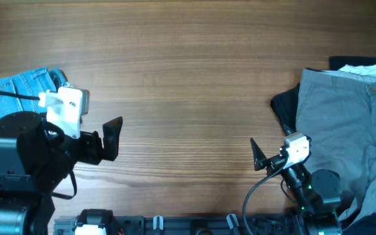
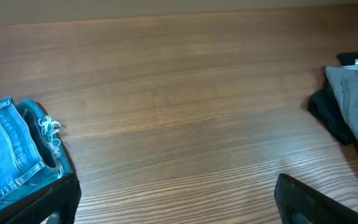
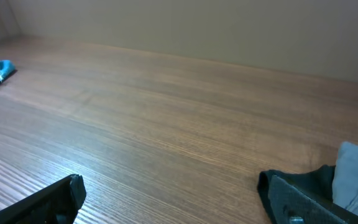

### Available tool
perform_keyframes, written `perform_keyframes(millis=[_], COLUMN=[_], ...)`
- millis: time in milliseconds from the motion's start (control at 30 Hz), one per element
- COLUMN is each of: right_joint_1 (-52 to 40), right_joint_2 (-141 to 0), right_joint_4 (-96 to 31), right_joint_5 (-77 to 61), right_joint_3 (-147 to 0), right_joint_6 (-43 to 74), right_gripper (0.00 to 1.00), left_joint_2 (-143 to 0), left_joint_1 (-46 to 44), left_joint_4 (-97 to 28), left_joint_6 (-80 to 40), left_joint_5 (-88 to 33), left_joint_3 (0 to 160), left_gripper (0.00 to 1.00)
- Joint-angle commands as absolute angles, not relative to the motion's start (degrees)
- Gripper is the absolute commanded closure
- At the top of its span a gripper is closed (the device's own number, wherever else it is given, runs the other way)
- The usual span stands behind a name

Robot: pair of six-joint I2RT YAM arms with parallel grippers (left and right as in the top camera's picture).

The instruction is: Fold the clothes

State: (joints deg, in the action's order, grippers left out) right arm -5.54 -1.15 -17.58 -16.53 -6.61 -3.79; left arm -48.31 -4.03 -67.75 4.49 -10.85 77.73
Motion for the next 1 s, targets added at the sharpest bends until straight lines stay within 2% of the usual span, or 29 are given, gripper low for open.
perform_keyframes(millis=[0, 767, 833, 967], right_joint_1=[-5.8, -5.8, -5.8, -5.8], right_joint_2=[-0.2, -0.2, -0.2, -0.2], right_joint_4=[-17.3, -17.3, -17.3, -17.3], right_joint_5=[-17.6, -17.6, -17.6, -17.6], right_joint_3=[-6.5, -6.5, -6.5, -6.5], right_joint_6=[-4.5, -4.5, -4.5, -4.5], right_gripper=[0.0, 0.0, 0.0, 0.0], left_joint_2=[-48.1, -48.1, -46.9, -39.1], left_joint_1=[-4.4, -3.8, -3.7, -3.6], left_joint_4=[-67.6, -69.4, -66.2, -49.7], left_joint_6=[5.6, 5.8, 5.7, 1.2], left_joint_5=[-10.6, -9.1, -9.1, -9.5], left_joint_3=[77.7, 77.6, 76.2, 63.7], left_gripper=[0.0, 0.0, 0.0, 0.0])
